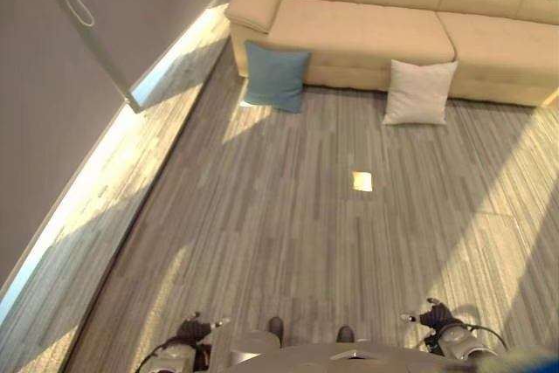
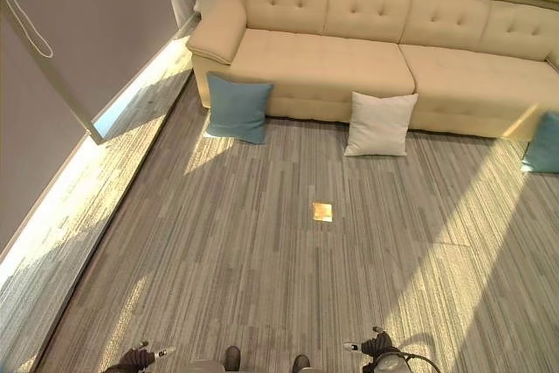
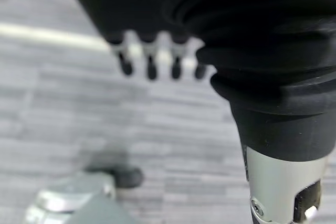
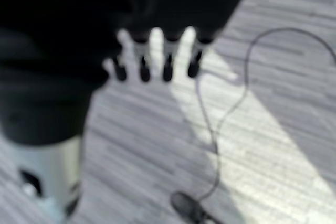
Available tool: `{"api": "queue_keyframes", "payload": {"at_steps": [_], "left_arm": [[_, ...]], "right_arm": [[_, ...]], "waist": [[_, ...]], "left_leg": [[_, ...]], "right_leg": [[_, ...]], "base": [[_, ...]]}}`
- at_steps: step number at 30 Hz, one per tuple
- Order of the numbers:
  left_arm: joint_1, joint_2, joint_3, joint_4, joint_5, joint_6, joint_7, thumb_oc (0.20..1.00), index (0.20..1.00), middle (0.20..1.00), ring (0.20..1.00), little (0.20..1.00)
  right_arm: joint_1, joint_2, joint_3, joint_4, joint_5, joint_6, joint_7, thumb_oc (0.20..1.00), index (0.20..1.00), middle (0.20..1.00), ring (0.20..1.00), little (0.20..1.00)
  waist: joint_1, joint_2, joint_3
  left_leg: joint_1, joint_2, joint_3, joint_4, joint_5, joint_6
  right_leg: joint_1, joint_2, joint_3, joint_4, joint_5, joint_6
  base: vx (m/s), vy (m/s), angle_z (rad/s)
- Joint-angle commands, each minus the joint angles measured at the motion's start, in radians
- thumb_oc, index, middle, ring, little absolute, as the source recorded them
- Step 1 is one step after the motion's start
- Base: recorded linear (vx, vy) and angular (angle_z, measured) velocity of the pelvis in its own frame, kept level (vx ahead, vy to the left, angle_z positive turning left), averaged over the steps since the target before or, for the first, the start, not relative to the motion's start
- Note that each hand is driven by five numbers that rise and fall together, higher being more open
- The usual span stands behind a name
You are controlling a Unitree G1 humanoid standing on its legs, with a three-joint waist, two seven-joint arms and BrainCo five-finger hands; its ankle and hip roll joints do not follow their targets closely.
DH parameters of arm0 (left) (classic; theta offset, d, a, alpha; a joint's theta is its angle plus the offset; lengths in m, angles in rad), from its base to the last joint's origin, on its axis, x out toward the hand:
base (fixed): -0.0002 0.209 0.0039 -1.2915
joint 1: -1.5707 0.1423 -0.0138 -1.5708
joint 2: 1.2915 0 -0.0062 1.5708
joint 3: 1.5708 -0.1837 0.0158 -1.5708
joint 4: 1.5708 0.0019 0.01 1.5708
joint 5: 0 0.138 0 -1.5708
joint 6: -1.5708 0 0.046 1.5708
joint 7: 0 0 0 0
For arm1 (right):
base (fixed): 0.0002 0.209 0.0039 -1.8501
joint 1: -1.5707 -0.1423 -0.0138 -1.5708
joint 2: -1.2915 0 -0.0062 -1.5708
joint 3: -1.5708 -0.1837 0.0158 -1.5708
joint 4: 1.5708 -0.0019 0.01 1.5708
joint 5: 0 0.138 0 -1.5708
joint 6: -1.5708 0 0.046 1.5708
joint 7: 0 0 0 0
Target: Pick up all the scattered cushions and arrange them neatly on the sofa.
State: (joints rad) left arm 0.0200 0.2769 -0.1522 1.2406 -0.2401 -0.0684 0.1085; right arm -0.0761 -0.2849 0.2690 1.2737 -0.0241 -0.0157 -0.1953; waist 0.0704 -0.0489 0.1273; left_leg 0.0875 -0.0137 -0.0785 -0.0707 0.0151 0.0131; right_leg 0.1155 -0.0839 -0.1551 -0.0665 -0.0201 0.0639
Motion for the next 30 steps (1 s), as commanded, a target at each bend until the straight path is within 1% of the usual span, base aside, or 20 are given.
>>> {"api": "queue_keyframes", "payload": {"at_steps": [1,8,12,16,19,21,22,23,24,25,26,27,28,29,30], "left_arm": [[-0.051,-0.008,0.046,0.048,0.04,-0.005,-0.012,1.0,1.0,1.0,1.0,1.0],[-0.042,-0.008,0.053,0.056,0.04,0.003,-0.011,1.0,1.0,1.0,1.0,1.0],[-0.041,-0.006,0.05,0.054,0.037,0.005,-0.011,1.0,1.0,1.0,1.0,1.0],[-0.046,-0.005,0.04,0.051,0.036,0.005,-0.012,1.0,1.0,1.0,1.0,1.0],[-0.065,-0.004,0.025,0.043,0.031,0.005,-0.011,1.0,1.0,1.0,1.0,1.0],[-0.067,-0.003,0.022,0.039,0.028,0.004,-0.011,1.0,1.0,1.0,1.0,1.0],[-0.079,-0.001,0.014,0.03,0.026,0.002,-0.008,1.0,1.0,1.0,1.0,1.0],[-0.089,0.0,0.008,0.023,0.024,0.0,-0.006,1.0,1.0,1.0,1.0,1.0],[-0.09,0.0,0.008,0.023,0.024,0.0,-0.006,1.0,1.0,1.0,1.0,1.0],[-0.101,0.001,0.002,0.014,0.021,0.001,-0.005,1.0,1.0,1.0,1.0,1.0],[-0.114,0.003,-0.002,0.006,0.011,-0.003,0.0,1.0,1.0,1.0,1.0,1.0],[-0.114,0.003,-0.002,0.006,0.011,-0.003,0.0,1.0,1.0,1.0,1.0,1.0],[-0.116,0.002,-0.003,0.005,0.006,-0.003,-0.001,1.0,1.0,1.0,1.0,1.0],[-0.112,0.002,-0.001,0.006,0.009,0.0,-0.002,1.0,1.0,1.0,1.0,1.0],[-0.109,0.001,-0.001,0.008,0.012,0.0,-0.004,1.0,1.0,1.0,1.0,1.0]], "right_arm": [[-0.027,-0.007,0.02,-0.002,0.016,-0.012,-0.001,1.0,1.0,1.0,1.0,1.0],[-0.011,-0.005,0.011,-0.008,0.03,-0.017,-0.001,1.0,1.0,1.0,1.0,1.0],[-0.009,-0.007,0.008,-0.019,0.035,-0.02,-0.002,1.0,1.0,1.0,1.0,1.0],[-0.008,-0.01,0.006,-0.027,0.044,-0.025,-0.003,1.0,1.0,1.0,1.0,1.0],[-0.009,-0.015,0.007,-0.029,0.051,-0.027,-0.006,1.0,1.0,1.0,1.0,1.0],[-0.009,-0.017,0.007,-0.032,0.053,-0.029,-0.008,1.0,1.0,1.0,1.0,1.0],[-0.011,-0.02,0.001,-0.037,0.061,-0.034,-0.01,1.0,1.0,1.0,1.0,1.0],[-0.015,-0.023,-0.004,-0.041,0.068,-0.036,-0.012,1.0,1.0,1.0,1.0,1.0],[-0.015,-0.023,-0.004,-0.041,0.068,-0.037,-0.012,1.0,1.0,1.0,1.0,1.0],[-0.02,-0.027,-0.005,-0.044,0.073,-0.037,-0.015,1.0,1.0,1.0,1.0,1.0],[-0.022,-0.033,-0.006,-0.047,0.081,-0.038,-0.017,1.0,1.0,1.0,1.0,1.0],[-0.022,-0.032,-0.006,-0.046,0.081,-0.038,-0.017,1.0,1.0,1.0,1.0,1.0],[-0.021,-0.034,-0.006,-0.042,0.083,-0.033,-0.015,1.0,1.0,1.0,1.0,1.0],[-0.015,-0.038,-0.007,-0.038,0.082,-0.032,-0.013,1.0,1.0,1.0,1.0,1.0],[-0.014,-0.038,-0.005,-0.035,0.08,-0.03,-0.013,1.0,1.0,1.0,1.0,1.0]], "waist": [[0.005,-0.019,-0.015],[0.004,-0.025,-0.023],[0.001,-0.026,-0.024],[-0.001,-0.033,-0.02],[0.0,-0.046,-0.005],[0.0,-0.048,-0.004],[-0.004,-0.055,0.007],[-0.007,-0.06,0.018],[-0.008,-0.059,0.017],[-0.012,-0.063,0.031],[-0.02,-0.069,0.042],[-0.02,-0.068,0.04],[-0.023,-0.07,0.04],[-0.022,-0.068,0.03],[-0.02,-0.067,0.025]], "left_leg": [[-0.005,-0.061,-0.068,-0.007,-0.04,0.015],[0.024,-0.052,-0.088,-0.016,-0.052,0.009],[0.025,-0.048,-0.096,-0.013,-0.055,0.005],[0.016,-0.042,-0.109,0.013,-0.066,-0.005],[-0.028,-0.04,-0.121,0.089,-0.089,-0.017],[-0.038,-0.041,-0.125,0.108,-0.095,-0.019],[-0.075,-0.042,-0.121,0.169,-0.105,-0.031],[-0.106,-0.043,-0.108,0.215,-0.102,-0.043],[-0.11,-0.044,-0.109,0.221,-0.104,-0.043],[-0.155,-0.046,-0.096,0.286,-0.088,-0.053],[-0.211,-0.033,-0.05,0.347,-0.08,-0.052],[-0.215,-0.033,-0.051,0.35,-0.082,-0.052],[-0.23,-0.028,-0.024,0.337,-0.094,-0.042],[-0.253,-0.036,0.007,0.277,-0.084,-0.031],[-0.278,-0.041,0.028,0.25,-0.066,-0.029]], "right_leg": [[-0.041,0.046,0.057,0.035,-0.009,0.005],[0.001,0.052,0.046,0.012,-0.024,-0.003],[0.002,0.054,0.042,0.014,-0.03,-0.009],[-0.003,0.058,0.033,0.027,-0.043,-0.018],[-0.016,0.062,0.022,0.045,-0.054,-0.035],[-0.018,0.064,0.021,0.048,-0.057,-0.038],[-0.022,0.064,0.014,0.056,-0.068,-0.047],[-0.023,0.061,0.01,0.06,-0.071,-0.052],[-0.025,0.061,0.009,0.06,-0.071,-0.052],[-0.027,0.057,0.006,0.063,-0.07,-0.055],[-0.025,0.052,-0.001,0.062,-0.075,-0.061],[-0.027,0.053,-0.001,0.063,-0.075,-0.061],[-0.019,0.049,-0.009,0.059,-0.082,-0.061],[0.003,0.05,-0.018,0.045,-0.092,-0.054],[0.015,0.052,-0.02,0.037,-0.1,-0.052]], "base": [[0.06,-0.023,0.15],[0.06,-0.045,0.1],[0.04,-0.048,0.05],[0.02,-0.062,0.14],[0.01,-0.092,0.32],[0.02,-0.064,0.54],[0.0,-0.047,0.35],[0.0,-0.046,0.31],[-0.03,-0.016,0.38],[0.0,-0.018,0.57],[0.0,-0.018,0.63],[0.08,-0.003,0.53],[0.2,0.05,0.33],[0.27,0.082,0.24],[0.22,0.073,0.21]]}}
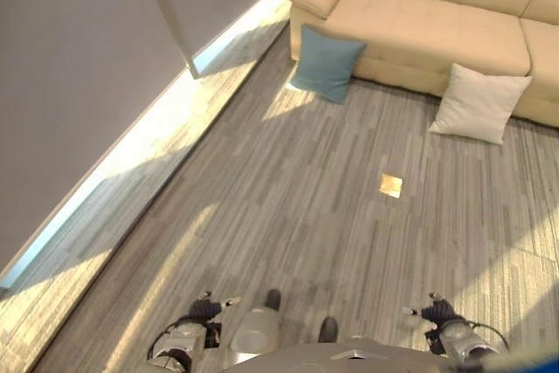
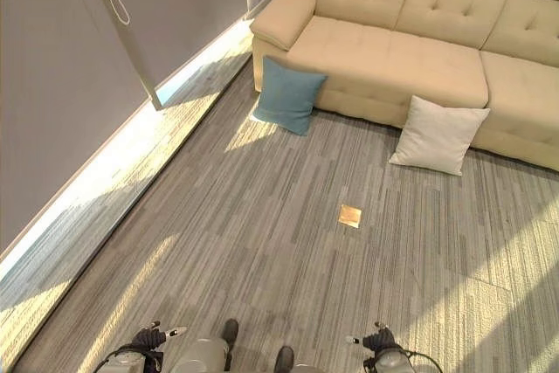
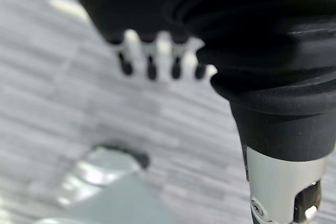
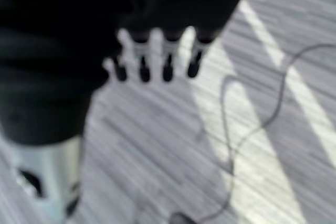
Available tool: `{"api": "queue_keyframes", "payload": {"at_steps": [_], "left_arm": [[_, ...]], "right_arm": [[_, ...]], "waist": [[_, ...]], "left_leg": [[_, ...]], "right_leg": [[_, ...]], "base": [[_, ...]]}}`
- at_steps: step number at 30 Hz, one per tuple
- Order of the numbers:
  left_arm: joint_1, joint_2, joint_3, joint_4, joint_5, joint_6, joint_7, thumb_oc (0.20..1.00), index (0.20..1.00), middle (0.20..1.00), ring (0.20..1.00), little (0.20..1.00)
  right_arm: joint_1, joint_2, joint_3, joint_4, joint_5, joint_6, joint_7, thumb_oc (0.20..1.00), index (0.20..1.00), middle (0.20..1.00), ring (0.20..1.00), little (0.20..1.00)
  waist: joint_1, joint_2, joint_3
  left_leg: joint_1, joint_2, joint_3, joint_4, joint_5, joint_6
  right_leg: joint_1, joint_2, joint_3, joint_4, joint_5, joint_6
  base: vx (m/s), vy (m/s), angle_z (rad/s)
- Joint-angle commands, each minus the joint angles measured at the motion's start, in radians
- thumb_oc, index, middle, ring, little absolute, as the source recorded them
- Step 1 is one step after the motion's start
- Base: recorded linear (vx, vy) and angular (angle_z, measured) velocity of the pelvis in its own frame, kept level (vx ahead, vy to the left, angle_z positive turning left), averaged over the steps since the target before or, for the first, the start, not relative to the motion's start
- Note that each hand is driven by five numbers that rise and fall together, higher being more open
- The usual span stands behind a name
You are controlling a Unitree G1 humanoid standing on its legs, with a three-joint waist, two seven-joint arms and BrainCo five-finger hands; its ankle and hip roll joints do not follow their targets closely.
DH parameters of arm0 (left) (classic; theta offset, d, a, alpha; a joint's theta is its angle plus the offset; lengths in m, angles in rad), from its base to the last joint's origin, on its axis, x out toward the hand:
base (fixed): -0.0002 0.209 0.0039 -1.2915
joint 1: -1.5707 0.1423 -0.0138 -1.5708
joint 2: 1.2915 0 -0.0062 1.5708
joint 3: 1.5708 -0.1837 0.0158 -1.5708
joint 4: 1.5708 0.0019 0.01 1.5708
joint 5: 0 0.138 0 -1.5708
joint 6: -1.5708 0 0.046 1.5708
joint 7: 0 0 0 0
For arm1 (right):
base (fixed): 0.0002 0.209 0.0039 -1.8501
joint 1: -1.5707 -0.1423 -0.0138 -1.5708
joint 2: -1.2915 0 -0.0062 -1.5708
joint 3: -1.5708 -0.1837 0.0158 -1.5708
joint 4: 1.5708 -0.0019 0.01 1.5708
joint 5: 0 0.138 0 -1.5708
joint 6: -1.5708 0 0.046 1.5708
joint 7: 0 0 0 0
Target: Pick up all the scattered cushions and arrange them neatly on the sofa.
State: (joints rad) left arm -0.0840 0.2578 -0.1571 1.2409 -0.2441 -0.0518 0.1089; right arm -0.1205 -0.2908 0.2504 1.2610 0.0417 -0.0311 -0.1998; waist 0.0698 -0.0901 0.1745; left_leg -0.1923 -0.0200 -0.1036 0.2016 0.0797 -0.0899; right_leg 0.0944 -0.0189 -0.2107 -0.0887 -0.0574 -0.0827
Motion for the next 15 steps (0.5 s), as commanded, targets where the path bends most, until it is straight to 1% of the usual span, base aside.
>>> {"api": "queue_keyframes", "payload": {"at_steps": [1,3,4,5,7,8,10,11,12,13,14,15], "left_arm": [[-0.005,0.02,0.004,0.007,0.017,-0.017,-0.004,1.0,1.0,1.0,1.0,1.0],[0.0,0.023,0.005,0.007,0.021,-0.018,-0.007,1.0,1.0,1.0,1.0,1.0],[0.009,0.025,0.015,0.009,0.013,-0.02,-0.01,1.0,1.0,1.0,1.0,1.0],[0.015,0.025,0.018,0.012,0.013,-0.021,-0.008,1.0,1.0,1.0,1.0,1.0],[0.022,0.027,0.024,0.019,0.014,-0.019,-0.011,1.0,1.0,1.0,1.0,1.0],[0.034,0.032,0.04,0.03,0.013,-0.02,-0.01,1.0,1.0,1.0,1.0,1.0],[0.038,0.04,0.049,0.034,0.018,-0.018,-0.014,1.0,1.0,1.0,1.0,1.0],[0.04,0.045,0.053,0.035,0.022,-0.016,-0.015,1.0,1.0,1.0,1.0,1.0],[0.038,0.051,0.053,0.032,0.023,-0.016,-0.015,1.0,1.0,1.0,1.0,1.0],[0.037,0.058,0.051,0.029,0.021,-0.015,-0.016,1.0,1.0,1.0,1.0,1.0],[0.037,0.065,0.051,0.022,0.018,-0.013,-0.016,1.0,1.0,1.0,1.0,1.0],[0.037,0.065,0.052,0.022,0.018,-0.013,-0.016,1.0,1.0,1.0,1.0,1.0]], "right_arm": [[0.03,-0.032,0.014,-0.022,0.014,-0.014,-0.008,1.0,1.0,1.0,1.0,1.0],[0.028,-0.032,0.021,-0.021,0.011,-0.01,-0.01,1.0,1.0,1.0,1.0,1.0],[0.023,-0.029,0.024,-0.023,0.006,-0.005,-0.007,1.0,1.0,1.0,1.0,1.0],[0.025,-0.026,0.026,-0.026,0.001,-0.006,-0.009,1.0,1.0,1.0,1.0,1.0],[0.027,-0.022,0.028,-0.028,-0.004,-0.005,-0.006,1.0,1.0,1.0,1.0,1.0],[0.025,-0.013,0.032,-0.032,-0.014,-0.006,-0.004,1.0,1.0,1.0,1.0,1.0],[0.025,-0.005,0.037,-0.034,-0.025,-0.008,-0.001,1.0,1.0,1.0,1.0,1.0],[0.025,-0.002,0.037,-0.035,-0.032,-0.006,0.002,1.0,1.0,1.0,1.0,1.0],[0.02,0.0,0.041,-0.043,-0.037,-0.005,0.002,1.0,1.0,1.0,1.0,1.0],[0.011,0.003,0.046,-0.05,-0.038,-0.005,0.002,1.0,1.0,1.0,1.0,1.0],[0.004,0.005,0.053,-0.058,-0.036,-0.005,0.004,1.0,1.0,1.0,1.0,1.0],[0.004,0.004,0.053,-0.058,-0.036,-0.005,0.004,1.0,1.0,1.0,1.0,1.0]], "waist": [[-0.019,-0.026,-0.023],[0.002,-0.025,-0.026],[0.028,-0.024,-0.026],[0.031,-0.029,-0.035],[0.035,-0.033,-0.04],[0.048,-0.045,-0.046],[0.066,-0.056,-0.049],[0.074,-0.061,-0.049],[0.083,-0.065,-0.041],[0.082,-0.065,-0.029],[0.077,-0.061,-0.015],[0.077,-0.06,-0.018]], "left_leg": [[0.002,-0.035,0.054,-0.024,-0.13,0.074],[-0.074,-0.055,0.089,-0.054,-0.078,0.074],[-0.069,-0.061,0.071,-0.089,-0.06,0.073],[-0.073,-0.066,0.057,-0.083,-0.054,0.078],[-0.065,-0.067,0.051,-0.083,-0.058,0.084],[-0.056,-0.076,0.039,-0.063,-0.077,0.098],[-0.036,-0.083,0.036,-0.048,-0.105,0.118],[-0.025,-0.089,0.039,-0.039,-0.12,0.129],[-0.015,-0.097,0.046,-0.026,-0.137,0.146],[0.003,-0.102,0.038,-0.015,-0.148,0.163],[0.021,-0.104,0.021,-0.008,-0.164,0.179],[0.018,-0.102,0.021,-0.009,-0.162,0.179]], "right_leg": [[0.036,-0.014,0.036,0.059,-0.063,0.095],[0.065,-0.006,0.051,0.049,-0.077,0.097],[0.074,0.0,0.086,0.059,-0.089,0.099],[0.077,-0.005,0.092,0.061,-0.092,0.107],[0.077,-0.011,0.099,0.072,-0.092,0.112],[0.07,-0.037,0.112,0.108,-0.08,0.135],[0.061,-0.062,0.124,0.162,-0.062,0.158],[0.048,-0.08,0.122,0.21,-0.033,0.176],[0.015,-0.108,0.124,0.294,0.037,0.2],[-0.032,-0.119,0.138,0.387,0.113,0.207],[-0.062,-0.113,0.163,0.458,0.143,0.201],[-0.065,-0.112,0.163,0.457,0.146,0.2]], "base": [[0.18,0.068,0.31],[0.27,0.103,0.17],[0.35,0.164,-0.03],[0.35,0.19,-0.25],[0.22,0.14,-0.76],[0.26,0.172,-0.83],[0.31,0.2,-0.51],[0.22,0.198,-0.39],[0.18,0.193,-0.28],[0.18,0.198,-0.28],[0.12,0.124,-0.28],[0.2,0.197,-0.17]]}}
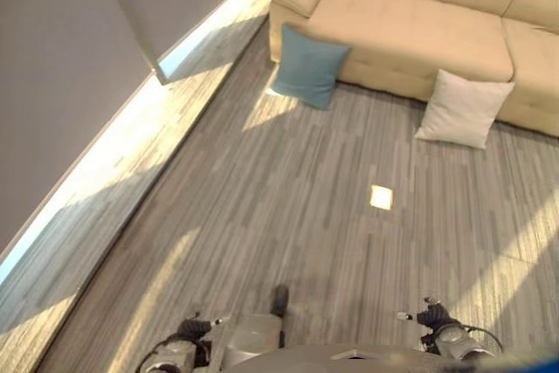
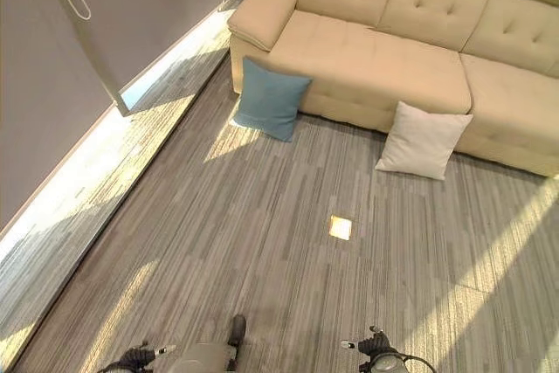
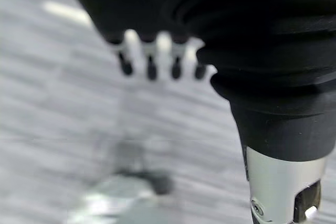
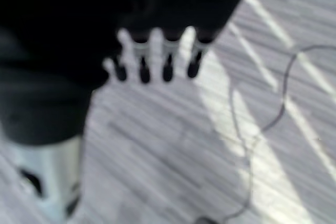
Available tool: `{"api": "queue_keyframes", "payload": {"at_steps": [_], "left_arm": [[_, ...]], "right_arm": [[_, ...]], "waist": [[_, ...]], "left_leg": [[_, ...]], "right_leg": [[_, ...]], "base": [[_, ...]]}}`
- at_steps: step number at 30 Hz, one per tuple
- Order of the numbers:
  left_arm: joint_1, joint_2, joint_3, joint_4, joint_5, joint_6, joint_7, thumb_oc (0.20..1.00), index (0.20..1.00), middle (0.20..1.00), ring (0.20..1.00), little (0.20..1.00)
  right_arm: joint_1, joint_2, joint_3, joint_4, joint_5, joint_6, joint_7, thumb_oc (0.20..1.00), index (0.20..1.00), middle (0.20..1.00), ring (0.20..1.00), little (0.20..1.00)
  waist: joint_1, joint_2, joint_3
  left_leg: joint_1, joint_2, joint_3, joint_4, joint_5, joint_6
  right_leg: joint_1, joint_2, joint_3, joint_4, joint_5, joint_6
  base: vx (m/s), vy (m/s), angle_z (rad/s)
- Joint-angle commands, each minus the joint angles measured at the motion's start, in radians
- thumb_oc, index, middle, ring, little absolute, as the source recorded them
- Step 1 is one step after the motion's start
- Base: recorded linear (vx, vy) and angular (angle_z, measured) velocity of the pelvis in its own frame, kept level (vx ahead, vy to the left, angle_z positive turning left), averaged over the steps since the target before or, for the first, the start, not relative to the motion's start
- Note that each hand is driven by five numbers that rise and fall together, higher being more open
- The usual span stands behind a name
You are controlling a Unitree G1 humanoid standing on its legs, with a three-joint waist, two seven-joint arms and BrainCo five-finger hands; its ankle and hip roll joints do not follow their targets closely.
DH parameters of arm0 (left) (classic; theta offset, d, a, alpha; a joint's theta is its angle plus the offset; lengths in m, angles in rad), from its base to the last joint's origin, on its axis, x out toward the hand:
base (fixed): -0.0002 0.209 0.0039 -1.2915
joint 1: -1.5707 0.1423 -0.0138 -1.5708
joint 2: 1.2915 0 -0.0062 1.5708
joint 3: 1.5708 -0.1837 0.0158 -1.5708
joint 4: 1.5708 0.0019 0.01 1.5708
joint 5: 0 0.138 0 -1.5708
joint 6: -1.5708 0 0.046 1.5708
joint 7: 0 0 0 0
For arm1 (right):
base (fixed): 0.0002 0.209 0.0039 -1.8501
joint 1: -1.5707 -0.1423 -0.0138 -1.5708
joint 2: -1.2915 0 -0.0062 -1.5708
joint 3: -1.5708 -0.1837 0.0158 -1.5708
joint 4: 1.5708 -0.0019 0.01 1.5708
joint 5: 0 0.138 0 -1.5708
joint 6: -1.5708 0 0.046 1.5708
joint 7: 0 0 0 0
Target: Pick up all the scattered cushions and arrange them neatly on the sofa.
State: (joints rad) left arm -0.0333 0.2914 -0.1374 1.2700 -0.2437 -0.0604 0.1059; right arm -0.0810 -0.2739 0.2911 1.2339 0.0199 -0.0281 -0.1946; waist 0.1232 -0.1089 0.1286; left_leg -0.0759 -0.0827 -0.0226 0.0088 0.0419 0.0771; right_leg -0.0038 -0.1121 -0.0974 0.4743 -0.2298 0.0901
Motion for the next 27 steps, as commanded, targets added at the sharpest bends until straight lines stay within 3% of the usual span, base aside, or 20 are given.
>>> {"api": "queue_keyframes", "payload": {"at_steps": [1,3,5,9,11,12,13,14,15,16,19,20,24,25,26,27], "left_arm": [[-0.014,0.037,0.033,-0.014,0.015,-0.005,-0.009,1.0,1.0,1.0,1.0,1.0],[-0.011,0.037,0.036,-0.015,0.009,-0.006,-0.008,1.0,1.0,1.0,1.0,1.0],[-0.009,0.035,0.038,-0.016,-0.012,-0.01,-0.009,1.0,1.0,1.0,1.0,1.0],[-0.023,0.026,0.036,-0.013,-0.004,-0.019,-0.004,1.0,1.0,1.0,1.0,1.0],[-0.03,0.022,0.034,-0.009,-0.002,-0.021,-0.007,1.0,1.0,1.0,1.0,1.0],[-0.037,0.018,0.03,-0.007,0.006,-0.023,-0.008,1.0,1.0,1.0,1.0,1.0],[-0.038,0.009,0.017,-0.002,0.021,-0.025,-0.006,1.0,1.0,1.0,1.0,1.0],[-0.04,0.009,0.01,-0.005,0.026,-0.026,-0.008,1.0,1.0,1.0,1.0,1.0],[-0.04,0.009,0.01,-0.005,0.026,-0.026,-0.008,1.0,1.0,1.0,1.0,1.0],[-0.053,0.005,-0.01,-0.028,0.024,-0.028,-0.009,1.0,1.0,1.0,1.0,1.0],[-0.064,0.009,-0.013,-0.05,0.007,-0.027,-0.008,1.0,1.0,1.0,1.0,1.0],[-0.066,0.007,-0.015,-0.047,0.005,-0.025,-0.011,1.0,1.0,1.0,1.0,1.0],[-0.061,0.003,-0.018,-0.04,0.014,-0.023,-0.016,1.0,1.0,1.0,1.0,1.0],[-0.056,0.003,-0.017,-0.038,0.018,-0.023,-0.016,1.0,1.0,1.0,1.0,1.0],[-0.048,0.004,-0.009,-0.035,0.02,-0.023,-0.019,1.0,1.0,1.0,1.0,1.0],[-0.046,0.004,-0.008,-0.033,0.021,-0.024,-0.02,1.0,1.0,1.0,1.0,1.0]], "right_arm": [[-0.041,-0.009,0.022,-0.045,-0.018,-0.012,-0.003,1.0,1.0,1.0,1.0,1.0],[-0.048,-0.01,0.027,-0.051,-0.022,-0.012,-0.004,1.0,1.0,1.0,1.0,1.0],[-0.058,-0.011,0.048,-0.072,-0.026,-0.016,-0.004,1.0,1.0,1.0,1.0,1.0],[-0.061,-0.017,0.05,-0.079,-0.026,-0.012,-0.002,1.0,1.0,1.0,1.0,1.0],[-0.051,-0.021,0.049,-0.073,-0.027,-0.011,-0.001,1.0,1.0,1.0,1.0,1.0],[-0.045,-0.022,0.045,-0.066,-0.026,-0.012,-0.001,1.0,1.0,1.0,1.0,1.0],[-0.014,-0.018,0.032,-0.054,-0.02,-0.012,0.001,1.0,1.0,1.0,1.0,1.0],[-0.006,-0.018,0.023,-0.049,-0.015,-0.015,0.002,1.0,1.0,1.0,1.0,1.0],[-0.006,-0.018,0.023,-0.049,-0.015,-0.015,0.002,1.0,1.0,1.0,1.0,1.0],[-0.008,-0.018,0.016,-0.049,0.001,-0.024,0.0,1.0,1.0,1.0,1.0,1.0],[-0.019,-0.023,0.021,-0.041,0.022,-0.025,-0.003,1.0,1.0,1.0,1.0,1.0],[-0.021,-0.026,0.02,-0.032,0.027,-0.022,-0.003,1.0,1.0,1.0,1.0,1.0],[-0.02,-0.034,0.016,-0.031,0.025,-0.024,-0.002,1.0,1.0,1.0,1.0,1.0],[-0.017,-0.037,0.016,-0.03,0.022,-0.025,-0.002,1.0,1.0,1.0,1.0,1.0],[-0.02,-0.041,0.017,-0.029,0.018,-0.025,-0.006,1.0,1.0,1.0,1.0,1.0],[-0.021,-0.043,0.019,-0.027,0.016,-0.023,-0.006,1.0,1.0,1.0,1.0,1.0]], "waist": [[0.017,-0.012,0.045],[0.014,-0.001,0.049],[-0.017,0.008,0.069],[-0.075,-0.009,0.07],[-0.087,-0.007,0.069],[-0.091,-0.009,0.064],[-0.104,-0.001,0.041],[-0.113,0.002,0.033],[-0.114,0.002,0.032],[-0.123,-0.008,0.048],[-0.098,-0.039,0.073],[-0.079,-0.046,0.076],[-0.066,-0.041,0.075],[-0.06,-0.032,0.072],[-0.036,-0.008,0.068],[-0.025,0.0,0.07]], "left_leg": [[-0.065,-0.026,-0.086,0.182,-0.138,0.031],[-0.039,-0.019,-0.099,0.171,-0.144,0.037],[0.076,-0.021,-0.142,0.104,-0.163,0.04],[0.201,-0.042,-0.217,0.04,-0.204,0.018],[0.227,-0.036,-0.24,0.038,-0.214,0.008],[0.237,-0.031,-0.257,0.043,-0.218,-0.003],[0.255,-0.001,-0.268,0.078,-0.203,-0.039],[0.245,0.014,-0.263,0.116,-0.166,-0.068],[0.245,0.013,-0.264,0.116,-0.165,-0.068],[0.138,0.044,-0.181,0.289,-0.072,-0.107],[-0.015,0.062,-0.074,0.481,-0.083,-0.079],[-0.078,0.051,-0.03,0.454,-0.127,-0.064],[-0.092,0.034,-0.009,0.342,-0.172,-0.056],[-0.122,0.024,-0.008,0.273,-0.138,-0.063],[-0.164,0.012,-0.022,0.155,-0.045,-0.078],[-0.178,0.01,-0.025,0.107,-0.013,-0.083]], "right_leg": [[-0.051,-0.015,0.043,0.012,0.329,0.016],[-0.096,-0.012,0.029,0.034,0.313,0.001],[-0.189,0.053,-0.014,-0.061,0.243,-0.015],[-0.247,0.123,0.0,-0.346,0.27,0.012],[-0.234,0.136,0.018,-0.379,0.272,0.009],[-0.219,0.139,0.041,-0.399,0.274,0.003],[-0.196,0.151,0.056,-0.389,0.273,-0.03],[-0.177,0.145,0.043,-0.4,0.274,-0.037],[-0.177,0.145,0.043,-0.4,0.274,-0.037],[-0.124,0.12,0.022,-0.428,0.265,-0.055],[-0.055,0.101,0.006,-0.46,0.239,-0.084],[-0.017,0.093,0.0,-0.468,0.217,-0.084],[0.02,0.093,-0.002,-0.479,0.189,-0.075],[0.043,0.102,-0.001,-0.485,0.173,-0.075],[0.084,0.132,0.013,-0.495,0.149,-0.077],[0.108,0.139,0.023,-0.497,0.134,-0.079]], "base": [[0.13,0.132,0.22],[0.29,0.151,0.26],[0.5,0.105,-0.31],[0.44,0.023,0.24],[0.29,-0.012,0.47],[0.43,-0.068,0.7],[0.55,-0.097,0.96],[0.43,-0.074,0.99],[0.26,-0.069,1.07],[0.19,-0.076,1.08],[0.25,-0.104,0.6],[0.23,-0.041,0.04],[0.23,0.04,-0.05],[0.34,0.115,-0.02],[0.43,0.152,0.08],[0.41,0.165,0.03]]}}
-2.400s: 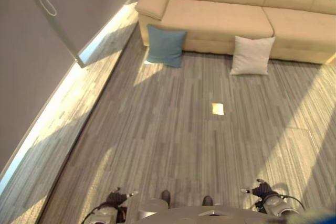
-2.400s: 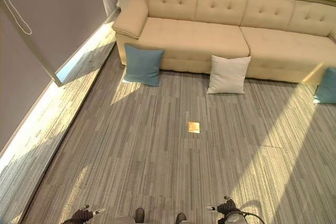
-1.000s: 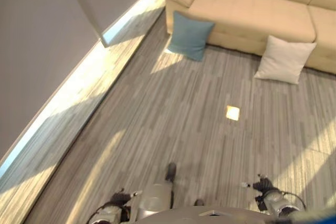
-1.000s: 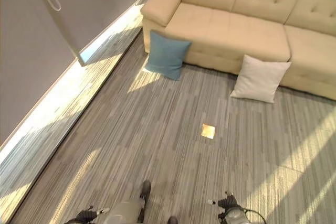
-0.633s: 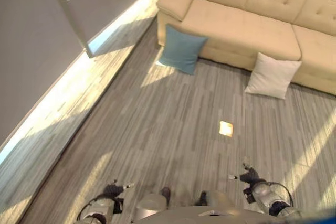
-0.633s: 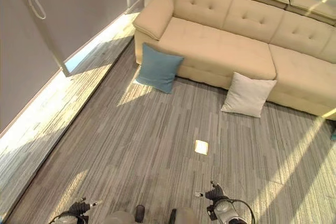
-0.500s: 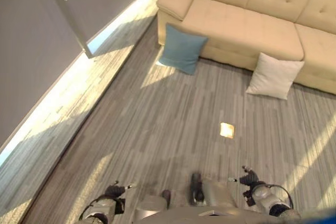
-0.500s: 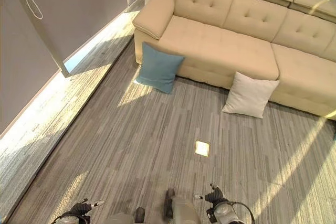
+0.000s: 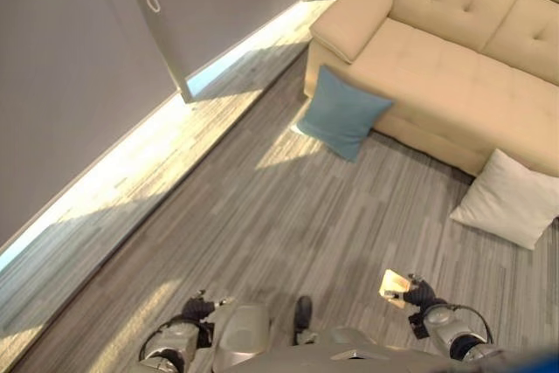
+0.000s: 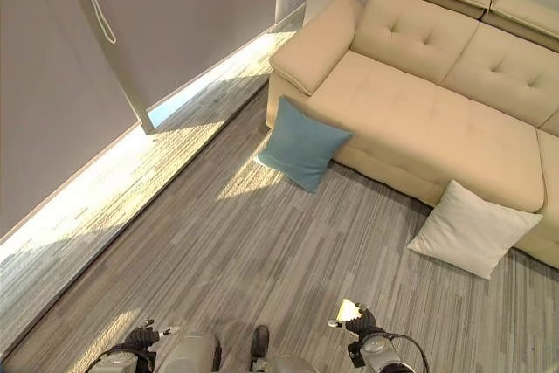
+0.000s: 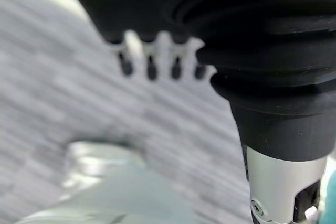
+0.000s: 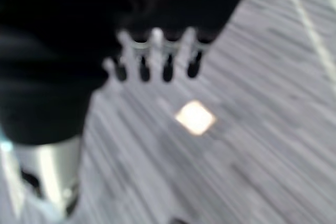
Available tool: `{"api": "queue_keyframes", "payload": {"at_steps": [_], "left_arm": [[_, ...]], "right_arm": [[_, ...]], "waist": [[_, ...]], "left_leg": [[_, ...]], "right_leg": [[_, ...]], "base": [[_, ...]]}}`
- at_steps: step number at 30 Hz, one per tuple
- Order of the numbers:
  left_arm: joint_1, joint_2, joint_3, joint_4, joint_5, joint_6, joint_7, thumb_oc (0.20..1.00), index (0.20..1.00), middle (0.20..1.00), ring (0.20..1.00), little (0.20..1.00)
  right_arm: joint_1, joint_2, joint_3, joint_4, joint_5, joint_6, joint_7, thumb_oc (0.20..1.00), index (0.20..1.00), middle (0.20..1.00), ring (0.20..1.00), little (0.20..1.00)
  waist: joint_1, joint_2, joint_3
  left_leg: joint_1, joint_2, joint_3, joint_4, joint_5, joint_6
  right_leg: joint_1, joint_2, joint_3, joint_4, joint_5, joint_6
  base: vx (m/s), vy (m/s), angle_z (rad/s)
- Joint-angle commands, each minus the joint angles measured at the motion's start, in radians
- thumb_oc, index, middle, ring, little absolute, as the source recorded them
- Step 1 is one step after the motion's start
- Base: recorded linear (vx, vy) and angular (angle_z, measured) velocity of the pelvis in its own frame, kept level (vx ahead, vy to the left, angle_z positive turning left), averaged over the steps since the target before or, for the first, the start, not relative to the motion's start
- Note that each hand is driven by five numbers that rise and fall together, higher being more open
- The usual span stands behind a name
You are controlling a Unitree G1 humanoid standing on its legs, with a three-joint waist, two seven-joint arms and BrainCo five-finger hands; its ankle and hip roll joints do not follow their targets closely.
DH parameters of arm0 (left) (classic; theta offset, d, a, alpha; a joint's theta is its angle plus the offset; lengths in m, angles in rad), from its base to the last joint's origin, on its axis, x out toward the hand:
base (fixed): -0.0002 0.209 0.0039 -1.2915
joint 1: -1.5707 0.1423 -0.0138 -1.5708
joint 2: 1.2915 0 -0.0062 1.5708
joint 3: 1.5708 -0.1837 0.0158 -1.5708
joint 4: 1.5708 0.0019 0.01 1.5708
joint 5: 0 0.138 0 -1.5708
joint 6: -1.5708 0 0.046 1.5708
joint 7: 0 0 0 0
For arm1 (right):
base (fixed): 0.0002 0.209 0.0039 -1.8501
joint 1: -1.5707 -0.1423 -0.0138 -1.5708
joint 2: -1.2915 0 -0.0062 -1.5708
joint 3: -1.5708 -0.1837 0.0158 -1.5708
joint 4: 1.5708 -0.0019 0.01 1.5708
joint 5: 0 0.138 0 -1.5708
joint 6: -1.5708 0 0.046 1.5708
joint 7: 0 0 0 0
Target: Pick up all the scattered cushions and arrange them neatly on the sofa.
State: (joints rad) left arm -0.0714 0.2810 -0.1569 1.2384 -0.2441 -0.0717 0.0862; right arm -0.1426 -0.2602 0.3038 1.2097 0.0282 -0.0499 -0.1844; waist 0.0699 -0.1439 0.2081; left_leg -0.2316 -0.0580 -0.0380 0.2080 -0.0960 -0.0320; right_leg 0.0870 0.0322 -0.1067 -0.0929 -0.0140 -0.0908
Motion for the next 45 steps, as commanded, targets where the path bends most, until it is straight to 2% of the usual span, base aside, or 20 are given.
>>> {"api": "queue_keyframes", "payload": {"at_steps": [1,5,8,10,11,14,17,19,20,23,26,30,32,33,35,38,39,42,43,45], "left_arm": [[-0.005,0.015,0.012,0.002,0.022,-0.014,0.0,1.0,1.0,1.0,1.0,1.0],[0.026,0.019,0.039,0.037,0.046,-0.004,-0.01,1.0,1.0,1.0,1.0,1.0],[0.032,0.024,0.045,0.042,0.051,-0.002,-0.013,1.0,1.0,1.0,1.0,1.0],[0.03,0.028,0.043,0.041,0.056,0.001,-0.012,1.0,1.0,1.0,1.0,1.0],[0.022,0.038,0.038,0.031,0.054,0.005,-0.014,1.0,1.0,1.0,1.0,1.0],[0.019,0.045,0.032,0.017,0.05,0.003,-0.011,1.0,1.0,1.0,1.0,1.0],[0.018,0.054,0.031,0.016,0.043,0.004,-0.012,1.0,1.0,1.0,1.0,1.0],[0.018,0.054,0.032,0.018,0.043,0.005,-0.011,1.0,1.0,1.0,1.0,1.0],[0.018,0.051,0.032,0.025,0.046,0.002,-0.011,1.0,1.0,1.0,1.0,1.0],[0.006,0.043,0.033,0.028,0.048,-0.005,-0.01,1.0,1.0,1.0,1.0,1.0],[0.01,0.037,0.026,0.032,0.065,-0.007,-0.014,1.0,1.0,1.0,1.0,1.0],[0.021,0.03,0.02,0.044,0.081,-0.003,-0.017,1.0,1.0,1.0,1.0,1.0],[0.008,0.029,0.007,0.028,0.078,-0.004,-0.02,1.0,1.0,1.0,1.0,1.0],[0.003,0.029,0.002,0.018,0.074,-0.004,-0.019,1.0,1.0,1.0,1.0,1.0],[-0.013,0.028,-0.009,0.007,0.063,-0.002,-0.016,1.0,1.0,1.0,1.0,1.0],[-0.014,0.022,-0.017,0.004,0.057,-0.001,-0.019,1.0,1.0,1.0,1.0,1.0],[-0.011,0.017,-0.019,0.009,0.058,0.0,-0.02,1.0,1.0,1.0,1.0,1.0],[-0.01,0.014,-0.016,0.014,0.059,-0.002,-0.019,1.0,1.0,1.0,1.0,1.0],[-0.01,0.01,-0.014,0.02,0.056,-0.007,-0.02,1.0,1.0,1.0,1.0,1.0],[-0.004,0.007,-0.008,0.027,0.056,-0.007,-0.022,1.0,1.0,1.0,1.0,1.0]], "right_arm": [[0.04,-0.057,0.007,-0.002,0.005,-0.001,-0.018,1.0,1.0,1.0,1.0,1.0],[0.053,-0.045,0.005,-0.013,-0.025,0.0,-0.012,1.0,1.0,1.0,1.0,1.0],[0.052,-0.037,0.004,-0.02,-0.033,-0.001,-0.006,1.0,1.0,1.0,1.0,1.0],[0.052,-0.032,0.003,-0.024,-0.039,0.001,-0.003,1.0,1.0,1.0,1.0,1.0],[0.04,-0.028,0.005,-0.037,-0.04,0.002,0.001,1.0,1.0,1.0,1.0,1.0],[0.034,-0.023,0.01,-0.054,-0.039,-0.002,0.0,1.0,1.0,1.0,1.0,1.0],[0.025,-0.019,0.023,-0.062,-0.039,-0.004,0.002,1.0,1.0,1.0,1.0,1.0],[0.021,-0.019,0.027,-0.063,-0.039,-0.001,0.003,1.0,1.0,1.0,1.0,1.0],[0.015,-0.024,0.033,-0.065,-0.043,0.001,0.004,1.0,1.0,1.0,1.0,1.0],[0.011,-0.028,0.035,-0.061,-0.047,0.006,0.004,1.0,1.0,1.0,1.0,1.0],[0.031,-0.032,0.033,-0.046,-0.044,0.006,0.003,1.0,1.0,1.0,1.0,1.0],[0.062,-0.031,0.024,-0.034,-0.036,0.004,0.008,1.0,1.0,1.0,1.0,1.0],[0.056,-0.037,0.02,-0.036,-0.022,-0.004,0.005,1.0,1.0,1.0,1.0,1.0],[0.05,-0.041,0.021,-0.037,-0.014,-0.006,0.0,1.0,1.0,1.0,1.0,1.0],[0.038,-0.05,0.023,-0.034,-0.003,-0.005,-0.004,1.0,1.0,1.0,1.0,1.0],[0.035,-0.057,0.023,-0.028,0.002,-0.004,-0.006,1.0,1.0,1.0,1.0,1.0],[0.039,-0.063,0.024,-0.027,0.0,-0.004,-0.006,1.0,1.0,1.0,1.0,1.0],[0.036,-0.066,0.024,-0.024,-0.005,-0.004,-0.007,1.0,1.0,1.0,1.0,1.0],[0.032,-0.069,0.025,-0.022,-0.007,-0.004,-0.007,1.0,1.0,1.0,1.0,1.0],[0.034,-0.066,0.03,-0.022,-0.014,-0.001,-0.003,1.0,1.0,1.0,1.0,1.0]], "waist": [[0.037,0.038,-0.009],[0.044,0.032,-0.047],[0.048,0.019,-0.061],[0.054,0.012,-0.062],[0.046,0.015,-0.045],[0.04,0.031,-0.032],[0.026,0.035,-0.032],[0.019,0.033,-0.028],[0.003,0.028,-0.016],[-0.026,0.019,-0.005],[-0.034,0.015,-0.019],[-0.052,0.028,-0.067],[-0.056,0.019,-0.052],[-0.052,0.01,-0.043],[-0.03,-0.009,-0.021],[-0.013,-0.011,-0.014],[-0.005,-0.005,-0.017],[0.008,0.012,-0.015],[0.018,0.028,-0.019],[0.032,0.035,-0.023]], "left_leg": [[-0.033,-0.014,-0.009,-0.119,0.142,0.022],[0.02,-0.02,-0.035,-0.138,0.154,0.043],[0.043,-0.028,-0.037,-0.115,0.121,0.057],[0.06,-0.043,-0.027,-0.084,0.085,0.077],[0.091,-0.046,-0.023,-0.058,0.052,0.103],[0.118,-0.035,-0.028,-0.043,0.03,0.118],[0.207,-0.03,-0.061,-0.066,-0.018,0.125],[0.23,-0.033,-0.065,-0.072,-0.03,0.124],[0.292,-0.045,-0.081,-0.081,-0.063,0.12],[0.348,-0.054,-0.113,-0.078,-0.092,0.11],[0.382,-0.053,-0.138,-0.071,-0.114,0.1],[0.406,0.008,-0.144,-0.032,-0.061,0.039],[0.306,0.029,-0.113,0.161,0.02,0.003],[0.264,0.036,-0.096,0.231,0.043,0.008],[0.154,0.018,-0.073,0.315,0.017,0.038],[0.117,-0.005,-0.075,0.24,-0.032,0.054],[0.098,-0.035,-0.105,0.13,-0.042,0.052],[0.096,-0.065,-0.158,0.013,0.019,0.037],[0.066,-0.076,-0.172,-0.042,0.081,0.027],[0.065,-0.078,-0.173,-0.073,0.099,0.029]], "right_leg": [[0.032,-0.003,0.041,0.074,-0.093,0.101],[0.055,-0.032,0.061,0.125,-0.115,0.129],[0.048,-0.059,0.075,0.177,-0.111,0.149],[0.025,-0.091,0.076,0.268,-0.062,0.178],[-0.044,-0.116,0.09,0.429,0.044,0.202],[-0.113,-0.131,0.069,0.54,0.084,0.197],[-0.201,-0.116,-0.018,0.436,0.011,0.166],[-0.216,-0.111,-0.037,0.384,0.01,0.169],[-0.246,-0.09,-0.066,0.258,0.037,0.185],[-0.291,-0.058,-0.053,0.152,0.074,0.203],[-0.259,-0.051,-0.027,0.135,0.077,0.178],[-0.211,-0.028,-0.018,0.141,0.062,0.143],[-0.172,-0.032,-0.01,0.133,0.045,0.119],[-0.153,-0.03,-0.002,0.125,0.036,0.103],[-0.12,-0.039,0.011,0.111,0.021,0.091],[-0.092,-0.04,0.027,0.103,0.008,0.098],[-0.075,-0.036,0.043,0.102,-0.009,0.103],[-0.052,-0.018,0.067,0.1,-0.023,0.104],[-0.023,-0.003,0.084,0.094,-0.036,0.105],[-0.005,0.003,0.115,0.096,-0.047,0.108]], "base": [[0.33,0.155,-0.09],[0.33,0.199,-0.54],[0.26,0.204,-0.21],[0.19,0.213,-0.25],[0.16,0.2,-0.09],[0.19,0.18,-0.16],[0.29,0.052,-0.05],[0.25,0.014,-0.17],[0.3,0.021,-0.18],[0.37,-0.001,0.02],[0.35,-0.053,0.23],[0.33,-0.079,0.47],[0.15,-0.087,0.2],[0.09,-0.093,0.19],[0.11,-0.071,0.04],[0.17,0.03,-0.3],[0.21,0.108,-0.22],[0.2,0.116,-0.18],[0.13,0.082,-0.22],[0.25,0.21,-0.65]]}}
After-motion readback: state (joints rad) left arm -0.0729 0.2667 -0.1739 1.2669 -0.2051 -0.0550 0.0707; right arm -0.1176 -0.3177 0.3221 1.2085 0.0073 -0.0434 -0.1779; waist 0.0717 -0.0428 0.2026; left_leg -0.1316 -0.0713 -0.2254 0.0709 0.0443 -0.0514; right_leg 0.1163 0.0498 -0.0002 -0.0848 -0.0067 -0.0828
